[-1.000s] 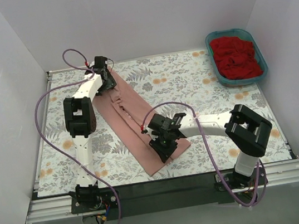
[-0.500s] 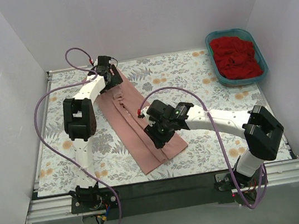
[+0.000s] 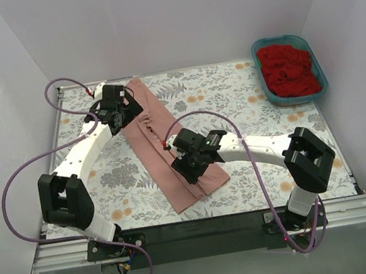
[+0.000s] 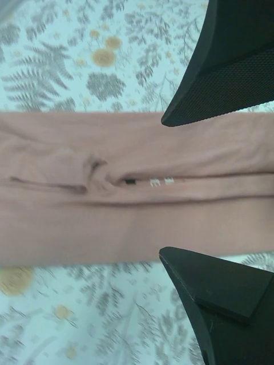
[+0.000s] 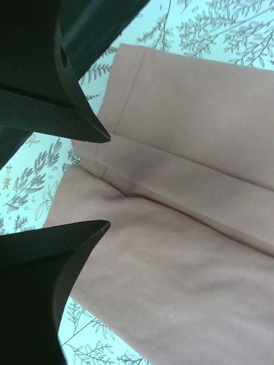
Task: Fold and stack the t-shirts
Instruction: Fold the tshirt
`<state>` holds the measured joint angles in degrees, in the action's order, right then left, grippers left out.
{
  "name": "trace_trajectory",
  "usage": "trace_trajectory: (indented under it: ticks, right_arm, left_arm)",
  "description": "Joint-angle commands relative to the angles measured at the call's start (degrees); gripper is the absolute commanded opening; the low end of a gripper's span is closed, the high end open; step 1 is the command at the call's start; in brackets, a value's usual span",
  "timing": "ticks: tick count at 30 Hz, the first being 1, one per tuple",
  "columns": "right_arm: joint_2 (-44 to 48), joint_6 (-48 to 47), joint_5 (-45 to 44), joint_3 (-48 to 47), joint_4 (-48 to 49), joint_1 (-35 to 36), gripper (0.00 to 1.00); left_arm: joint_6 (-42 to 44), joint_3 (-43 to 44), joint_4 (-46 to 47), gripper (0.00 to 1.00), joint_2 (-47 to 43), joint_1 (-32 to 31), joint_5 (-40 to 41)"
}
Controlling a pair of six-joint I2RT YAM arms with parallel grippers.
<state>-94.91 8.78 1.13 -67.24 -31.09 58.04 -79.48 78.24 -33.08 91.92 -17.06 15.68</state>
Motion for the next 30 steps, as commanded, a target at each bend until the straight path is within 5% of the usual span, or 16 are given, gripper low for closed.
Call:
trace_trajectory:
  ticks: [1, 12, 30]
  right_arm:
    - [-2.81, -2.36, -4.81, -3.68, 1.65, 2.51, 0.64]
    - [-10.73, -1.75, -14.57, -8.6, 0.16, 7.7, 0.69]
    - [-10.12, -0.34, -24.59, -7.03, -1.96, 7.97, 0.7]
  left_arm:
    - [-4.0, -7.55, -3.74, 0.87, -4.54, 0.54, 3.65]
    - [-5.86, -26.28, -5.76, 0.88, -16.59, 1.85, 3.21]
    - [-6.04, -29.9, -4.98, 0.88, -18.88, 1.85, -0.65]
